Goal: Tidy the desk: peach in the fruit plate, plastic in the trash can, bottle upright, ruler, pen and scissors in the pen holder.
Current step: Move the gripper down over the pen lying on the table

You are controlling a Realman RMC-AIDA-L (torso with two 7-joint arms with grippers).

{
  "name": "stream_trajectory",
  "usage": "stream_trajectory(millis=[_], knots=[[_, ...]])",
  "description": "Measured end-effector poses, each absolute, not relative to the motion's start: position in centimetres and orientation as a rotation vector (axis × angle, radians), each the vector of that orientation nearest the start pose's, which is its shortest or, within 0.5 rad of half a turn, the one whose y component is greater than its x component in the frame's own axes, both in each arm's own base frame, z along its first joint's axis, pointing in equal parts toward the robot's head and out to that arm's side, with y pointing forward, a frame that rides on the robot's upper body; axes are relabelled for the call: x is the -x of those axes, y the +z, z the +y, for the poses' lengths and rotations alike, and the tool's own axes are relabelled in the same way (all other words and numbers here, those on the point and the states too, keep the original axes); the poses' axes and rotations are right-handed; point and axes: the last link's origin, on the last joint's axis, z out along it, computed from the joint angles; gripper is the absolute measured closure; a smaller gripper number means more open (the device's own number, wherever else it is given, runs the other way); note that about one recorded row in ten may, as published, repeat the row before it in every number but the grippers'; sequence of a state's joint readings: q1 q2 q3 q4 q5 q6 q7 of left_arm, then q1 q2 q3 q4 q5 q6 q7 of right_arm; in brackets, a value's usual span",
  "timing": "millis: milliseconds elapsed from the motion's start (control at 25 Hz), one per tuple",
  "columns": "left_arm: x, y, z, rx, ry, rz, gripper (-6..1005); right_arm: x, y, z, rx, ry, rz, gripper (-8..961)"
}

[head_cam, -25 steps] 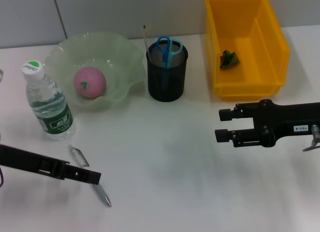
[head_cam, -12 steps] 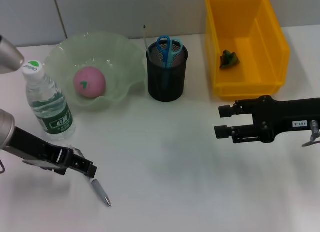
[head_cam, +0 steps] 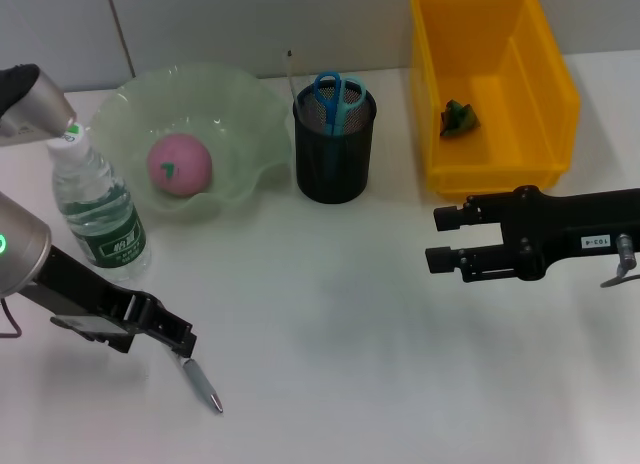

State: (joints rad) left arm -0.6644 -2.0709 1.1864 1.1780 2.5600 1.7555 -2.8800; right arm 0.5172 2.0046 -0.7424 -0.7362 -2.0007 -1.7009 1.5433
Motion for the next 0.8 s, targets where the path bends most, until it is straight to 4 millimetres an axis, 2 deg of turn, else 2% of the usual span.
stream_trajectory(millis=[360,480,600,800], knots=[[20.3,0.8,34.4,2.378,0.476,-1.656,158,-26.1,3.3,32.4,2.836,0.664,0.707,266],[19.6,0.8,34.3,2.49,0.496,-1.555,158,-26.1,3.2,32.3,2.837,0.66,0.719,266],[18.2,0.9,34.1,2.689,0.527,-1.33,158,-26.2,3.1,32.3,2.837,0.656,0.746,266],[14.7,1.3,35.2,2.97,0.46,-0.737,158,-26.2,3.5,32.5,2.834,0.64,0.797,266]])
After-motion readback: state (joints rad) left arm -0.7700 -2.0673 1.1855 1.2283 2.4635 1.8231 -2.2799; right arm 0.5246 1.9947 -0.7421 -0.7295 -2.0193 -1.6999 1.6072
